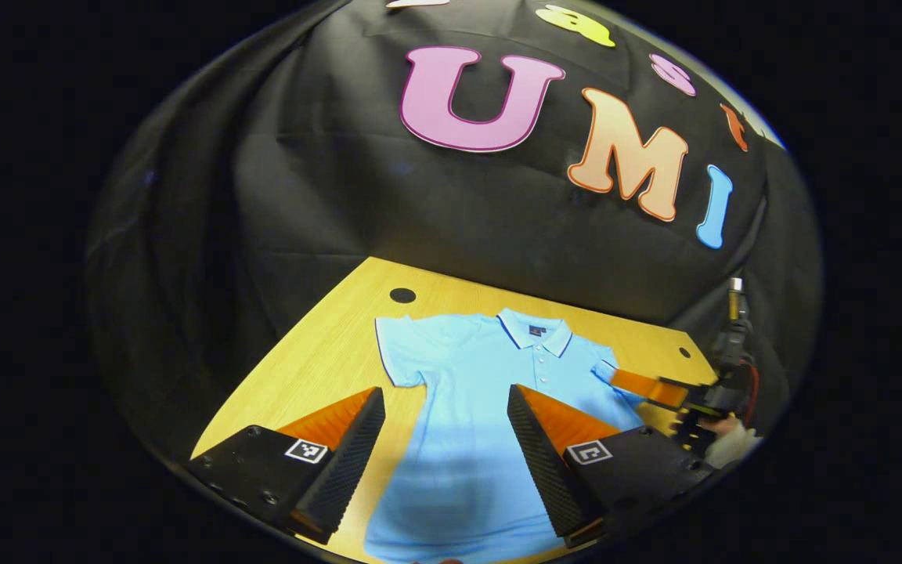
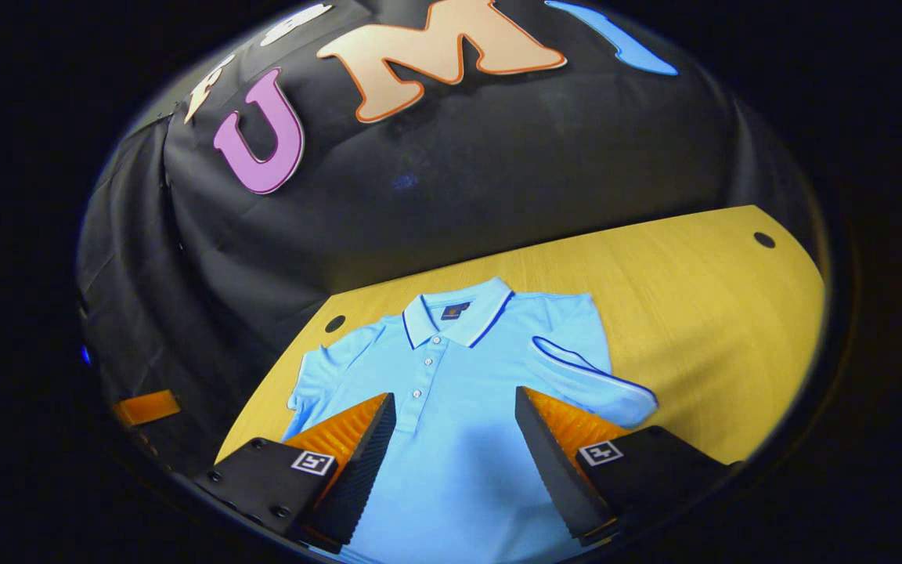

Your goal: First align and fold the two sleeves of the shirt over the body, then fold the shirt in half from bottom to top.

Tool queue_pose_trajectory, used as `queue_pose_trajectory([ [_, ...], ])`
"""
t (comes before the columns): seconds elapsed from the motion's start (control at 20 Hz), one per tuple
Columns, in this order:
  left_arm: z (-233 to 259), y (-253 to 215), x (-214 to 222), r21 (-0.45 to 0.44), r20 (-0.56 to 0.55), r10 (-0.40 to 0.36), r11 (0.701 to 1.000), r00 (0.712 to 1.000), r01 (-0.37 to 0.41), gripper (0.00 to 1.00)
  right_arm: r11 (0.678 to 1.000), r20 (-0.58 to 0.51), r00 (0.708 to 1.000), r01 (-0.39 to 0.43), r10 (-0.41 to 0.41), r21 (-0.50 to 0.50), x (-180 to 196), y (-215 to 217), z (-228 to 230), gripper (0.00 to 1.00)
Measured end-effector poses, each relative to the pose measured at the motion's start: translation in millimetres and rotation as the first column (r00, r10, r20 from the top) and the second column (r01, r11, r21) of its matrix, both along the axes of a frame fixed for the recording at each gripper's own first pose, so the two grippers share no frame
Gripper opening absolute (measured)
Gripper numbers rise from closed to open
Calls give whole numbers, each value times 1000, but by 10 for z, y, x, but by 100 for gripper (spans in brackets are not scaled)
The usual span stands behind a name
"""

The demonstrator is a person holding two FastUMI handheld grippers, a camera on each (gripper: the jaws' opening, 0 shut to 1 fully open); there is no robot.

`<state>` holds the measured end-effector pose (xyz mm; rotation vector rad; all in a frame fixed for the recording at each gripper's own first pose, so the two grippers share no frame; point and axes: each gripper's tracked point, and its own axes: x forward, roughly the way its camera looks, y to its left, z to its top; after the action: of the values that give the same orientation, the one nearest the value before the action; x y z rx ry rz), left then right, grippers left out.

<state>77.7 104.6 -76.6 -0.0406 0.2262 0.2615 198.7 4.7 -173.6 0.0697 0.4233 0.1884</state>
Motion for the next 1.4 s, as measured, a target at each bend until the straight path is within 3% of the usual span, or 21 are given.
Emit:
queue_pose_trajectory([
  [0.3,-107,528,902,83,-51,-54,995,997,58,94,986,64,985,160,-158,-37,-803,-331,365,97],
  [0.55,-393,906,1480,80,-124,-47,995,991,57,94,964,206,946,263,-250,-34,-1315,-367,1001,97],
  [0.8,-693,1181,1729,116,-193,-9,993,981,32,94,934,259,905,357,-337,-32,-1711,-535,1224,97],
  [1.1,-893,1258,1763,87,-240,-24,995,971,46,93,905,237,882,425,-406,-32,-2057,-587,1013,97],
  [1.3,-955,1274,1753,104,-270,-4,994,963,33,80,899,235,876,438,-422,-15,-2137,-571,977,97],
  [1.4,-945,1184,1772,81,-265,-27,995,964,51,47,901,237,876,434,-420,-7,-2153,-531,976,97],
])
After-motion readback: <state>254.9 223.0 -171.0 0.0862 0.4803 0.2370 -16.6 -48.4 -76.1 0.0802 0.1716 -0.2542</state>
